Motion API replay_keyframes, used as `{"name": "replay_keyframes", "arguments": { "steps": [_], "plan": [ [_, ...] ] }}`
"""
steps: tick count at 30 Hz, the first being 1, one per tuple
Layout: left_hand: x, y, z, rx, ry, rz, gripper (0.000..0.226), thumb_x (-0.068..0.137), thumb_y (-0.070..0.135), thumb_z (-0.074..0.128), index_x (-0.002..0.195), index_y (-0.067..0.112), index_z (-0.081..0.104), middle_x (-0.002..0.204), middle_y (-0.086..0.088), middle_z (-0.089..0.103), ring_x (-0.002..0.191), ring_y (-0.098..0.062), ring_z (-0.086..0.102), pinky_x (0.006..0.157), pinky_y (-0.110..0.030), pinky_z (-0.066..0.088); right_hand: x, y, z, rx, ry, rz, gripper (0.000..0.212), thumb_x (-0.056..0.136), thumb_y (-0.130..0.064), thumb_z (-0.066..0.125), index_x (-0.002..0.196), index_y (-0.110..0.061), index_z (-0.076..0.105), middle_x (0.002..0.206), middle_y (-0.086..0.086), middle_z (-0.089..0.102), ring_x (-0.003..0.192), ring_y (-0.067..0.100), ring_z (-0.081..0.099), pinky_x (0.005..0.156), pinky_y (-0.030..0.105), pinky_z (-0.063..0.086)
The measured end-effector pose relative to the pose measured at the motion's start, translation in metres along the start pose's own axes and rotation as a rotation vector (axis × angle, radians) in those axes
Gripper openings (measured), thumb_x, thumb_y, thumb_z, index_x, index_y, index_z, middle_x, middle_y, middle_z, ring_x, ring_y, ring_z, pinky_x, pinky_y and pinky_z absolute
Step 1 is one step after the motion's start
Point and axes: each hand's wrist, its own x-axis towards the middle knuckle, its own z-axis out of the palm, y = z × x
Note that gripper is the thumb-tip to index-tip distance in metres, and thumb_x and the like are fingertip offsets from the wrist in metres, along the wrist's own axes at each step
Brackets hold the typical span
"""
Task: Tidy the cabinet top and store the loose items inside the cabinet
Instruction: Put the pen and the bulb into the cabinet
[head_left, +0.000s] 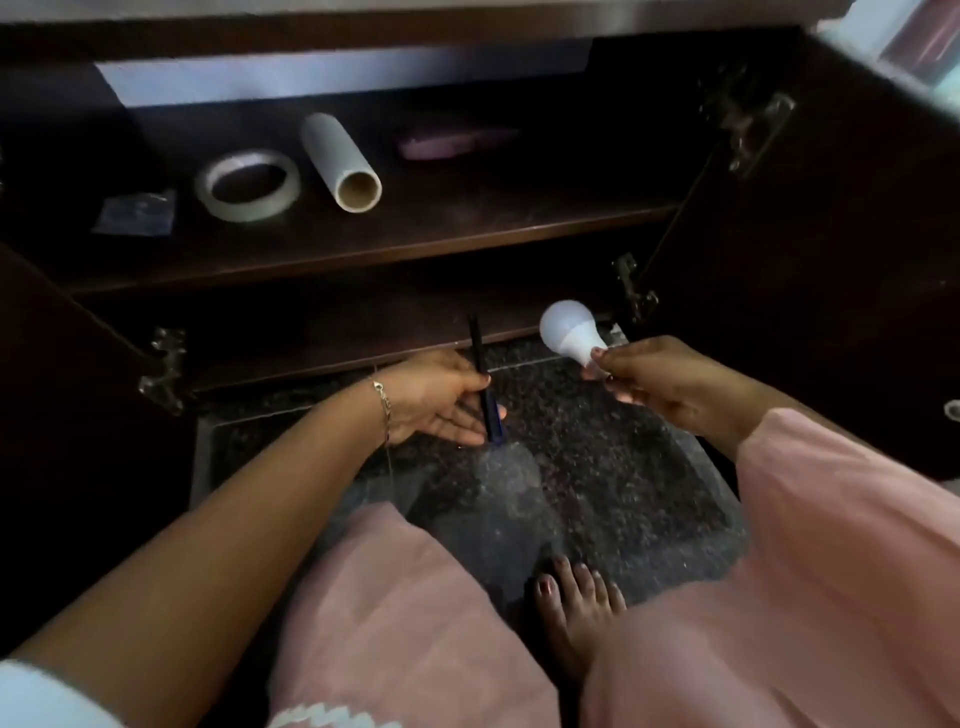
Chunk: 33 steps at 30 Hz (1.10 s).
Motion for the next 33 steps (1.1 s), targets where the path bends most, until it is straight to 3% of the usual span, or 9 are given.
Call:
{"name": "replay_keyframes", "arguments": {
  "steps": [7, 10, 13, 17, 19, 21, 25, 28, 33],
  "plan": [
    [0.079, 0.011, 0.005, -0.066, 0.205, -0.083, 0.011, 0.093, -0.001, 0.051, 0.083, 0.004, 0.05, 0.087, -0.016, 0.061, 0.075, -0.027, 0.064, 0.079, -0.041, 0.057, 0.052, 0.004, 0.01, -0.005, 0.255, -0.068, 0.02, 0.084, -0.01, 0.069, 0.1, 0.002, 0.068, 0.076, 0.01, 0.06, 0.061, 0.015, 0.054, 0.054, 0.023, 0.045],
    [0.108, 0.016, 0.006, -0.072, 0.292, -0.054, 0.016, 0.088, -0.003, 0.058, 0.081, 0.009, 0.049, 0.08, -0.014, 0.058, 0.063, -0.022, 0.061, 0.063, -0.039, 0.06, 0.078, -0.001, 0.015, -0.046, 0.307, -0.104, 0.025, 0.083, -0.018, 0.069, 0.103, -0.002, 0.07, 0.088, 0.012, 0.066, 0.08, 0.022, 0.062, 0.072, 0.035, 0.051],
    [0.13, 0.018, 0.005, -0.07, 0.372, 0.001, 0.02, 0.085, -0.003, 0.063, 0.093, 0.01, 0.051, 0.077, -0.01, 0.055, 0.057, -0.018, 0.058, 0.065, -0.034, 0.057, 0.102, -0.008, 0.024, -0.083, 0.356, -0.143, 0.024, 0.084, -0.023, 0.068, 0.097, -0.004, 0.071, 0.088, 0.013, 0.067, 0.083, 0.026, 0.065, 0.071, 0.037, 0.052],
    [0.151, 0.029, -0.004, -0.078, 0.411, 0.001, 0.016, 0.083, -0.001, 0.066, 0.092, 0.007, 0.055, 0.076, -0.01, 0.056, 0.059, -0.018, 0.059, 0.046, -0.029, 0.056, 0.133, -0.023, 0.035, -0.136, 0.441, -0.146, 0.026, 0.085, -0.028, 0.065, 0.092, -0.003, 0.07, 0.09, 0.015, 0.068, 0.085, 0.028, 0.064, 0.065, 0.032, 0.042],
    [0.161, 0.037, -0.01, -0.117, 0.42, 0.005, 0.01, 0.084, 0.0, 0.066, 0.089, 0.004, 0.058, 0.082, -0.009, 0.058, 0.069, -0.019, 0.061, 0.048, -0.028, 0.057, 0.147, -0.029, 0.038, -0.162, 0.5, -0.141, 0.028, 0.086, -0.028, 0.064, 0.1, -0.003, 0.069, 0.097, 0.014, 0.068, 0.091, 0.027, 0.065, 0.063, 0.028, 0.038],
    [0.173, 0.045, -0.014, -0.139, 0.411, 0.013, 0.023, 0.085, 0.001, 0.064, 0.107, 0.002, 0.06, 0.095, -0.007, 0.06, 0.085, -0.017, 0.06, 0.06, -0.027, 0.056, 0.161, -0.034, 0.04, -0.154, 0.526, -0.124, 0.033, 0.088, -0.025, 0.064, 0.112, -0.003, 0.065, 0.108, 0.014, 0.068, 0.098, 0.029, 0.065, 0.062, 0.026, 0.038],
    [0.194, 0.058, -0.013, -0.166, 0.378, -0.014, 0.033, 0.089, 0.004, 0.06, 0.122, 0.004, 0.055, 0.097, -0.003, 0.057, 0.074, -0.01, 0.056, 0.059, -0.016, 0.049, 0.182, -0.043, 0.035, -0.216, 0.587, -0.086, 0.038, 0.089, -0.021, 0.064, 0.121, -0.001, 0.059, 0.123, 0.015, 0.063, 0.113, 0.03, 0.06, 0.069, 0.026, 0.036],
    [0.204, 0.064, -0.007, -0.165, 0.365, -0.035, 0.035, 0.091, 0.008, 0.059, 0.125, 0.008, 0.052, 0.11, -0.003, 0.053, 0.084, -0.011, 0.058, 0.06, -0.015, 0.049, 0.188, -0.046, 0.034, -0.301, 0.646, -0.051, 0.032, 0.092, -0.015, 0.058, 0.119, 0.0, 0.059, 0.125, 0.016, 0.061, 0.115, 0.029, 0.058, 0.073, 0.028, 0.039],
    [0.214, 0.069, 0.003, -0.242, 0.389, -0.016, 0.034, 0.09, 0.008, 0.06, 0.123, 0.01, 0.052, 0.09, 0.002, 0.055, 0.08, -0.012, 0.059, 0.056, -0.019, 0.054, 0.194, -0.042, 0.038, -0.354, 0.657, -0.106, 0.032, 0.09, -0.016, 0.059, 0.116, 0.001, 0.059, 0.123, 0.019, 0.061, 0.114, 0.033, 0.058, 0.075, 0.031, 0.039]
  ]
}}
